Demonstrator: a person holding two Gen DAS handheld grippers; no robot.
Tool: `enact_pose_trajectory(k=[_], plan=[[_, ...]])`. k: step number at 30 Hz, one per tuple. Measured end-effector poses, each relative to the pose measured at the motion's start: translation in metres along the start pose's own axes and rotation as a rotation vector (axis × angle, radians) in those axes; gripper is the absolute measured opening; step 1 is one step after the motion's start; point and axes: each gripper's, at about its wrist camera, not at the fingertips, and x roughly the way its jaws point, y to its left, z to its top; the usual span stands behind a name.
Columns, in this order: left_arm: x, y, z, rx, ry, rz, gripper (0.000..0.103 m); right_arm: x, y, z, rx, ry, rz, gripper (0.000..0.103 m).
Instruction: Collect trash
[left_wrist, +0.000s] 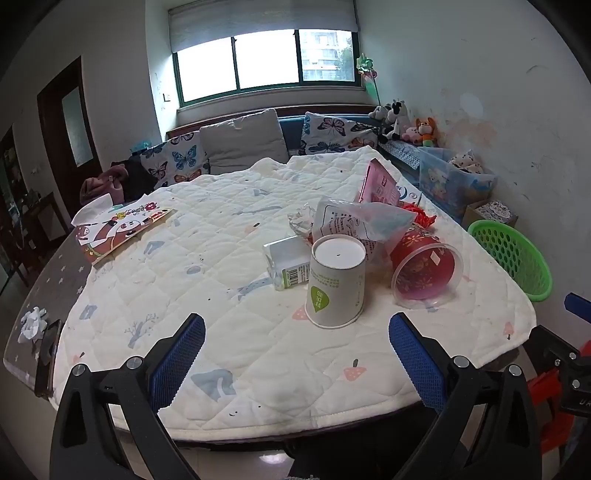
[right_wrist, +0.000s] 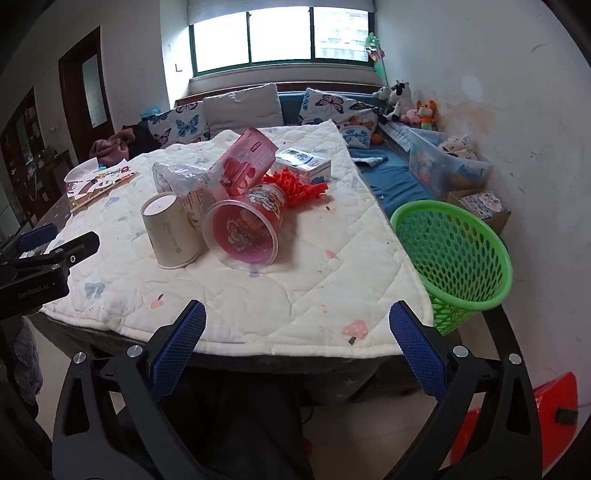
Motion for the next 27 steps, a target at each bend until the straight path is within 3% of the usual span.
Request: enact_pose_trajectory(k=[27], plan=[[0.0061, 0.0056, 0.0014, -0.006, 0.019, -0.004, 0.097, 0.0065, 0.0014, -0.0001, -0.005, 0.017, -0.003, 0.099]])
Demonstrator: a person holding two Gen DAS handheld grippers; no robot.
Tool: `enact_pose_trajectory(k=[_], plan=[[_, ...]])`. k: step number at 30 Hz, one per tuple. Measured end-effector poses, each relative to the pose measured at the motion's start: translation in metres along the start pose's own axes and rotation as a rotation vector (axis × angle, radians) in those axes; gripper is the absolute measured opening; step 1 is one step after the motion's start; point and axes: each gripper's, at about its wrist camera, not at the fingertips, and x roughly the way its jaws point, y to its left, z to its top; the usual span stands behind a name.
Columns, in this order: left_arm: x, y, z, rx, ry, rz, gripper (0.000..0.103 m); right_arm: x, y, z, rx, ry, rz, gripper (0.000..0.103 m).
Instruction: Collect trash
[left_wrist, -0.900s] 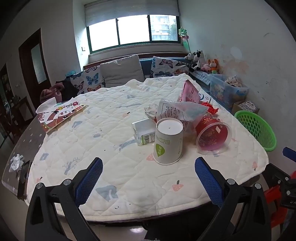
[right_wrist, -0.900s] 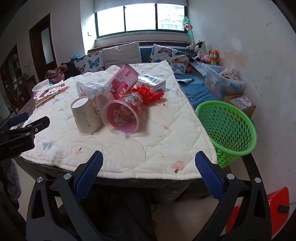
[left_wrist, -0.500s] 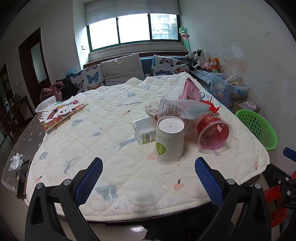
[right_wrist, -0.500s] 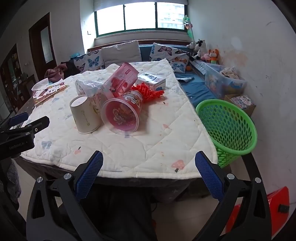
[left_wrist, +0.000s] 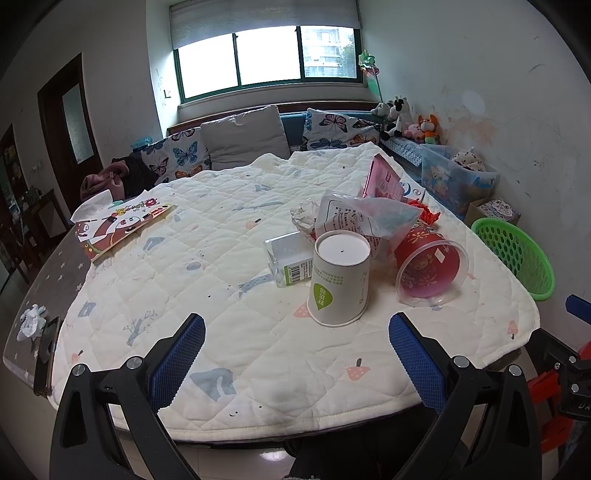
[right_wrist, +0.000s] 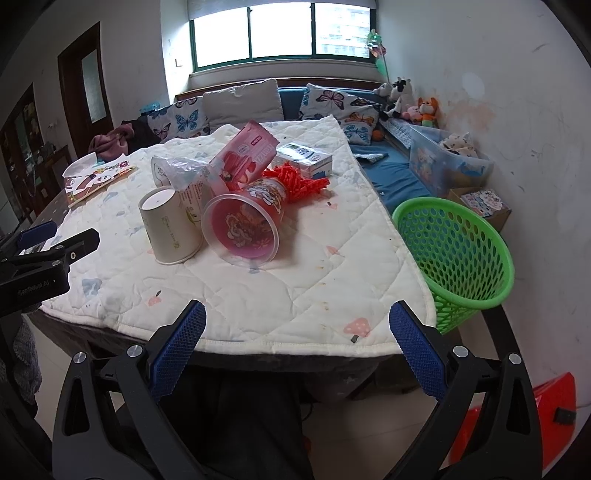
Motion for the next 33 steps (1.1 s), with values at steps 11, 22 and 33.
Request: enact_pose_trajectory(k=[11, 22, 33], plan=[[0.000, 0.000, 0.000, 0.002, 0.000, 0.000, 0.097, 0.002, 0.000, -0.001, 0.004, 0.004, -0.003, 0.099], [0.002, -0.001, 0.001, 0.004, 0.002, 0.000, 0.097, 0.003, -0.002, 0.000, 0.006, 0.009, 0.000, 0.099], [0.012, -0.002, 0.007, 0.005, 0.017, 0.001, 0.097, 0.009, -0.003, 0.004, 0.002, 0.015, 0.009, 0.099]])
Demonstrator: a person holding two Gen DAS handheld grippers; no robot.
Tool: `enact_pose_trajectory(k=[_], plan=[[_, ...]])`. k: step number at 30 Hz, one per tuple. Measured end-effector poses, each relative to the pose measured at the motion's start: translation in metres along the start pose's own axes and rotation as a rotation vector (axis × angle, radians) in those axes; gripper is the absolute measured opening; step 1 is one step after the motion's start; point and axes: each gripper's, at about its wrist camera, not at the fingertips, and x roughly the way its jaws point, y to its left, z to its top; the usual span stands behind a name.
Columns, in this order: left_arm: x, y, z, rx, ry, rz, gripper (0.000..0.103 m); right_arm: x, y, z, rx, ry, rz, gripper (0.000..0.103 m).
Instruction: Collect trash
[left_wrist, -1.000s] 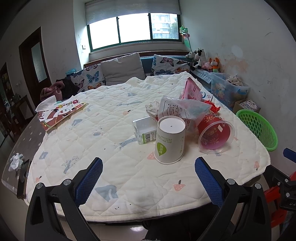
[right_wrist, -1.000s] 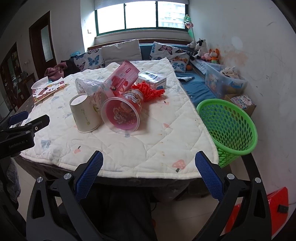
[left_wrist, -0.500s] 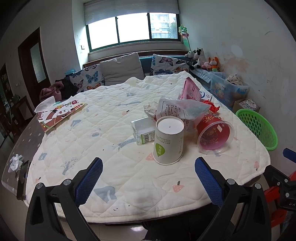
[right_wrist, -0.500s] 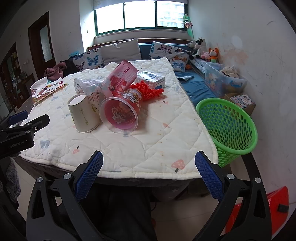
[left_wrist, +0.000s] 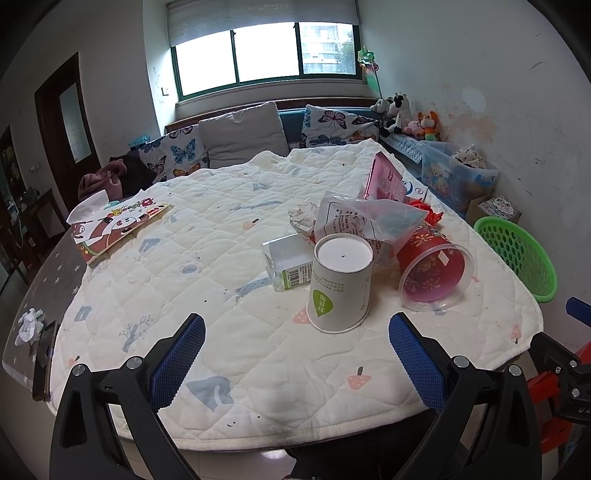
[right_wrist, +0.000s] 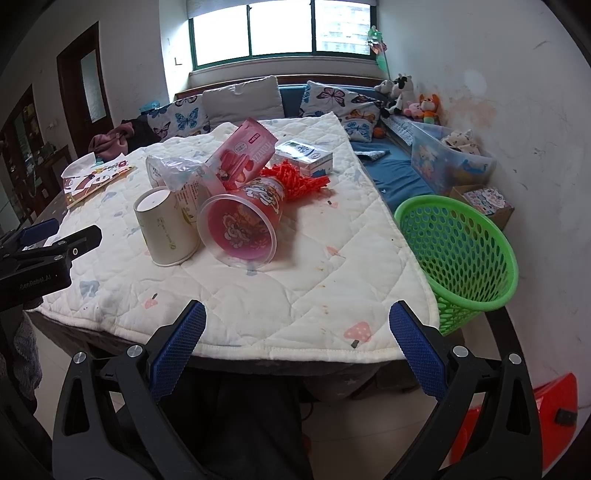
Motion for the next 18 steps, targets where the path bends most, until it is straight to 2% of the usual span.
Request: enact_pose_trajectory(k=[18], plan=[[0.021, 0.013, 0.016, 0.003, 0.015, 0.004, 0.097, 0.017, 0.005, 0.023, -0.034, -0.005, 0.018, 0.099]])
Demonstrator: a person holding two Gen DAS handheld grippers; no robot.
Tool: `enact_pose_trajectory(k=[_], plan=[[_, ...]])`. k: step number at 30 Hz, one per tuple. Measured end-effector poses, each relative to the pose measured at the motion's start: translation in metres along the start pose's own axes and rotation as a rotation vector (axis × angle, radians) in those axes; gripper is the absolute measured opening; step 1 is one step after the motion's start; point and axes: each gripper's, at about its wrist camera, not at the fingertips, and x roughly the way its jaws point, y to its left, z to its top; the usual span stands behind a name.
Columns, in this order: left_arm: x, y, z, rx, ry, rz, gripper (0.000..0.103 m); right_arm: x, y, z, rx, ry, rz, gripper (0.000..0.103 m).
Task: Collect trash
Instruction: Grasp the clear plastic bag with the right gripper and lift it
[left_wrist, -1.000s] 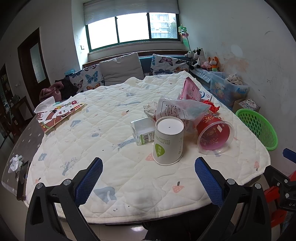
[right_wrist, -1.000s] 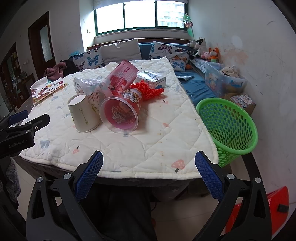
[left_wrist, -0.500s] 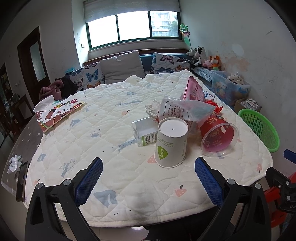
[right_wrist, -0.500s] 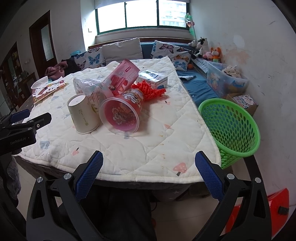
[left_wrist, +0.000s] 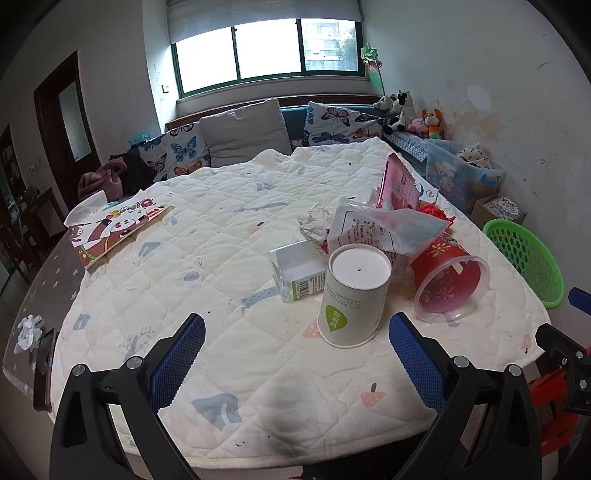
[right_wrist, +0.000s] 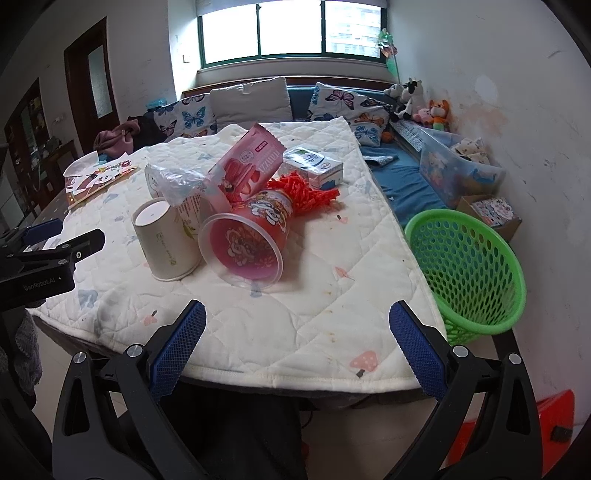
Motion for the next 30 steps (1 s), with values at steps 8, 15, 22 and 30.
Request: enact_pose_trajectory(k=[8, 15, 22, 30], plan=[[0.009, 0.010, 0.014, -0.010, 0.006, -0.033, 0.097, 0.010, 0.002, 0.024, -0.023, -0.013, 0.030, 0.098], [0.012, 0.021, 0.020, -0.019, -0.004, -0.038, 0.096, 0.021, 0.005, 0.057, -0.014, -0.017, 0.133, 0.098], [0.020, 0.037, 0.016, -0.044, 0.020, -0.022, 0.096, 0.038, 0.029, 0.077, -0.042, 0.016, 0.259, 0.090], [0.027, 0.050, 0.007, -0.059, 0.036, -0.037, 0.096, 0.067, 0.067, 0.096, -0.124, 0.037, 0.347, 0.081]])
